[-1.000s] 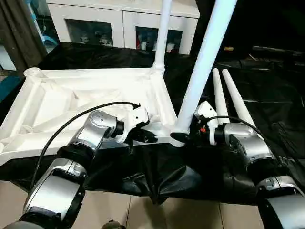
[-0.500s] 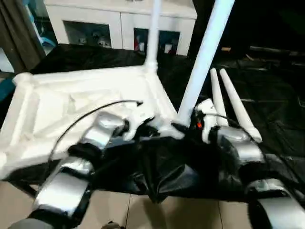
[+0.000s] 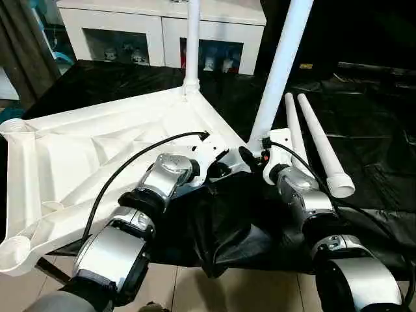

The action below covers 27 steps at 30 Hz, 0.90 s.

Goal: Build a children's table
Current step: Rotate leg to tighten

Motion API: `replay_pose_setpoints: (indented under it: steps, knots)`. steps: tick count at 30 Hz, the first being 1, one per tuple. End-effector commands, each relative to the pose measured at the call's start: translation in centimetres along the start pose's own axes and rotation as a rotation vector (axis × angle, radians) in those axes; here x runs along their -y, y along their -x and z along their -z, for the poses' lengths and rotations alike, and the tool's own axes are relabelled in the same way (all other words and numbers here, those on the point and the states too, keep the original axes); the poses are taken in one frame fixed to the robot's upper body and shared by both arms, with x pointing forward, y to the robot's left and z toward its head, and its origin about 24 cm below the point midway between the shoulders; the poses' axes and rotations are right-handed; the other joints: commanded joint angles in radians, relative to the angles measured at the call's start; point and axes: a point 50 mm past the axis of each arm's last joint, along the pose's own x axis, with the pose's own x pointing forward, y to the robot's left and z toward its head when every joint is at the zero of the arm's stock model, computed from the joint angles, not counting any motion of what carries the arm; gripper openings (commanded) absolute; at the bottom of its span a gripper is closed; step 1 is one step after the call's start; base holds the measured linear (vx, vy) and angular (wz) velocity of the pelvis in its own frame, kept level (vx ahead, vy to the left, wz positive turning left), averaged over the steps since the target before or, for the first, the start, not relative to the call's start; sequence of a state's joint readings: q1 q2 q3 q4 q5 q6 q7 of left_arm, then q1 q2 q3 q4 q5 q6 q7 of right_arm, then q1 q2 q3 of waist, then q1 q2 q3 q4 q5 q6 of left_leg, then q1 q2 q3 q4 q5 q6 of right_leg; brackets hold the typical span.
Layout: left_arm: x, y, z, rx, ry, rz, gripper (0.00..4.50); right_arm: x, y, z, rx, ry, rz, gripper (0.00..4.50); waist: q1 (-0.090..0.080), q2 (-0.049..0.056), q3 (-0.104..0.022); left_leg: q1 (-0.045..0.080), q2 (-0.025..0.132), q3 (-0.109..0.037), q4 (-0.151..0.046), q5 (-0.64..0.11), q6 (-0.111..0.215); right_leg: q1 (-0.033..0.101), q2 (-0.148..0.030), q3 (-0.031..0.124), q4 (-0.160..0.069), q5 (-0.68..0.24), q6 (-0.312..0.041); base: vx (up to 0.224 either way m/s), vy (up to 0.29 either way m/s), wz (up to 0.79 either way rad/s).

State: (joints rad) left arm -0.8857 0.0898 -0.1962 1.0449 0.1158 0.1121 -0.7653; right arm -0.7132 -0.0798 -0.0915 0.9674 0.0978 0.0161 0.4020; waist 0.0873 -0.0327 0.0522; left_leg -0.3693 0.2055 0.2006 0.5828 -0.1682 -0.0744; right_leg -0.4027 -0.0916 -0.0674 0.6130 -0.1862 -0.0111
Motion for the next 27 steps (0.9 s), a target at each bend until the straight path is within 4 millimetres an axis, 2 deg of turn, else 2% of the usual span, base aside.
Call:
replay_pose_setpoints:
  steps: [1, 2, 6, 11, 12, 13, 15, 21, 25, 27]
  knots:
    - [0.3, 0.0, -1.2, 0.080, -0.045, 0.053, 0.00, -2.8, -0.6, 0.8, -0.046, 0.005, -0.206, 3.62, 0.000, -0.006, -0.065, 0.009, 0.026, -0.016, -0.069, -0.213, 0.061, 0.052, -0.059, 0.042, -0.075, -0.164, -0.216, 0.000, 0.000, 0.00]
    - [0.3, 0.0, -1.2, 0.080, -0.045, 0.053, 0.00, -2.8, -0.6, 0.8, -0.046, 0.005, -0.206, 3.62, 0.000, -0.005, -0.065, 0.008, 0.026, -0.016, -0.069, -0.210, 0.063, 0.052, -0.060, 0.042, -0.074, -0.161, -0.217, 0.000, 0.000, 0.00]
    - [-0.1, 1.9, 0.3, 0.062, -0.104, 0.175, 0.00, -1.8, 0.9, 0.1, -0.061, 0.099, -0.417, 3.62, 0.001, -0.006, -0.067, 0.008, 0.029, -0.016, -0.066, -0.180, 0.085, 0.054, -0.059, 0.042, -0.067, -0.112, -0.231, 0.000, 0.000, 0.00]
    - [-0.4, 3.9, 1.6, 0.042, -0.152, 0.310, 0.00, -0.3, 2.8, -0.3, -0.110, 0.207, -0.587, 3.62, 0.010, -0.002, -0.069, 0.012, 0.036, -0.010, -0.061, -0.137, 0.101, 0.051, -0.053, 0.038, -0.050, -0.008, -0.277, 0.000, 0.000, 0.00]
    - [-0.4, 4.3, 1.8, 0.039, -0.158, 0.333, 0.00, 0.1, 3.3, -0.5, -0.116, 0.228, -0.615, 3.62, 0.013, -0.008, -0.067, 0.010, 0.036, -0.011, -0.061, -0.143, 0.102, 0.055, -0.057, 0.038, -0.051, -0.018, -0.279, 0.000, 0.000, 0.00]
    - [-0.5, 4.8, 1.9, 0.038, -0.162, 0.357, 0.00, 0.6, 3.7, -0.8, -0.118, 0.237, -0.637, 3.62, 0.014, -0.005, -0.067, 0.013, 0.037, -0.008, -0.060, -0.155, 0.102, 0.049, -0.057, 0.040, -0.053, -0.030, -0.278, 0.000, 0.000, 0.00]
    - [-0.5, 5.0, 2.0, 0.036, -0.162, 0.376, 0.00, 0.8, 4.0, -1.1, -0.121, 0.231, -0.658, 3.62, 0.019, -0.009, -0.065, 0.014, 0.038, -0.008, -0.061, -0.168, 0.096, 0.049, -0.058, 0.041, -0.055, -0.057, -0.277, 0.000, 0.000, 0.00]
    - [-0.3, 5.6, 2.2, 0.030, -0.166, 0.429, 0.00, 1.3, 5.0, -1.2, -0.175, 0.249, -0.733, 3.62, 0.029, -0.011, -0.062, 0.018, 0.039, -0.008, -0.066, -0.203, 0.060, 0.044, -0.060, 0.043, -0.062, -0.144, -0.249, 0.000, 0.000, 0.00]
    - [-0.3, 5.7, 2.3, 0.028, -0.164, 0.427, 0.00, 1.1, 5.0, -1.0, -0.177, 0.229, -0.743, 3.19, 0.029, -0.014, -0.064, 0.014, 0.038, -0.010, -0.064, -0.179, 0.058, 0.046, -0.062, 0.043, -0.058, -0.126, -0.244, 0.000, 0.000, 0.00]
    - [-0.3, 5.7, 2.4, 0.027, -0.163, 0.426, 0.00, 1.0, 5.1, -0.9, -0.187, 0.233, -0.753, 3.13, 0.029, -0.015, -0.065, 0.013, 0.037, -0.010, -0.063, -0.165, 0.063, 0.046, -0.059, 0.042, -0.056, -0.108, -0.247, 0.000, 0.000, 0.00]
